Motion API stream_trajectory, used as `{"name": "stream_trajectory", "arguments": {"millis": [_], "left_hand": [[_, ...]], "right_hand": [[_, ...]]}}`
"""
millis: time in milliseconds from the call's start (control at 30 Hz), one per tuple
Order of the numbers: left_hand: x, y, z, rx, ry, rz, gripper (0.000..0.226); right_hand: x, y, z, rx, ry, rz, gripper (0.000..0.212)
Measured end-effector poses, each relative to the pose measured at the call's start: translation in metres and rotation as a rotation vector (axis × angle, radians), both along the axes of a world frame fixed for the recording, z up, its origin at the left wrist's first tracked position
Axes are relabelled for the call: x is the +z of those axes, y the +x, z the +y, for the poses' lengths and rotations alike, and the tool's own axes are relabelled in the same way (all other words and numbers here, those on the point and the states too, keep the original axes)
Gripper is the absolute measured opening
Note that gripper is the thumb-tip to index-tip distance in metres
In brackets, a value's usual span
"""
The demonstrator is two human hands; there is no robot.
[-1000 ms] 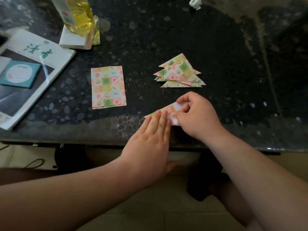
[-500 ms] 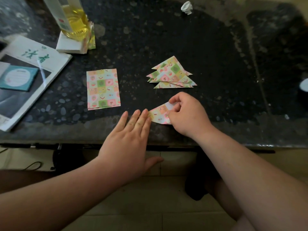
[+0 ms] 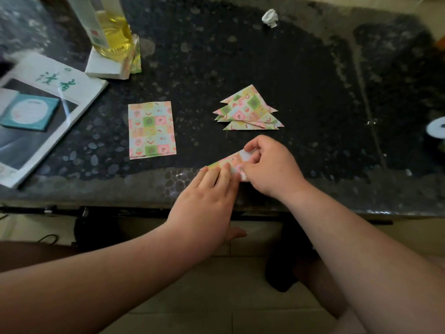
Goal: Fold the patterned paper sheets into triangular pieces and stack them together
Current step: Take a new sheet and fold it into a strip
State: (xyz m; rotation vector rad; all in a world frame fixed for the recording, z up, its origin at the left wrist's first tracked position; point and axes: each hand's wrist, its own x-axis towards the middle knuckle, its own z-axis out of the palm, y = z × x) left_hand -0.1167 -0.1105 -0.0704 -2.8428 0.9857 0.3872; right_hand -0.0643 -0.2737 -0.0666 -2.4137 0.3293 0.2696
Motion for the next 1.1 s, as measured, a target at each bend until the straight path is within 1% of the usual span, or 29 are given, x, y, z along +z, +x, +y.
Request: {"name": "stream_trajectory", "arguments": {"millis": [100,200,333,433,633,767,867,967,1000,1100], "left_hand": [[0.002,0.0,-0.004,-0.017,0.017,0.018,0.118],[0.002,-0.001,-0.014,-0.023,0.039,-0.003,0.123],[0.003,0.0,-0.018,-0.039,0.082,-0.008,0.125],[0.002,-0.001,-0.016,-0.068,0.085,-0.022,0.127],[0.003,-0.002,-0.019,-0.086,0.129,-0.008,0.128],[0.007,0.001,-0.017,-0.11,0.137,-0.001,0.128],[0.016,0.007,-0.001,-0.065,0.08,0.062,0.131],[0.018,0.011,0.018,-0.048,0.022,0.131,0.128],[0.017,0.011,0.02,-0.045,0.014,0.135,0.127],[0.016,0.012,0.019,-0.025,-0.002,0.124,0.124]], "right_hand": [[0.0,0.002,-0.001,0.007,0.013,0.033,0.029],[0.001,0.004,-0.004,0.003,0.032,0.039,0.027],[0.008,0.006,-0.011,-0.125,0.1,-0.018,0.017],[0.014,0.005,-0.017,-0.17,0.119,0.021,0.014],[0.016,0.006,-0.02,-0.04,0.047,0.077,0.014],[0.019,0.006,-0.023,0.01,0.011,0.112,0.016],[0.026,0.005,-0.023,0.056,-0.022,0.141,0.015],[0.033,0.003,-0.017,0.106,-0.088,0.199,0.008],[0.034,0.002,-0.013,0.114,-0.059,0.244,0.009],[0.034,-0.002,0.002,0.07,0.123,0.382,0.013]]}}
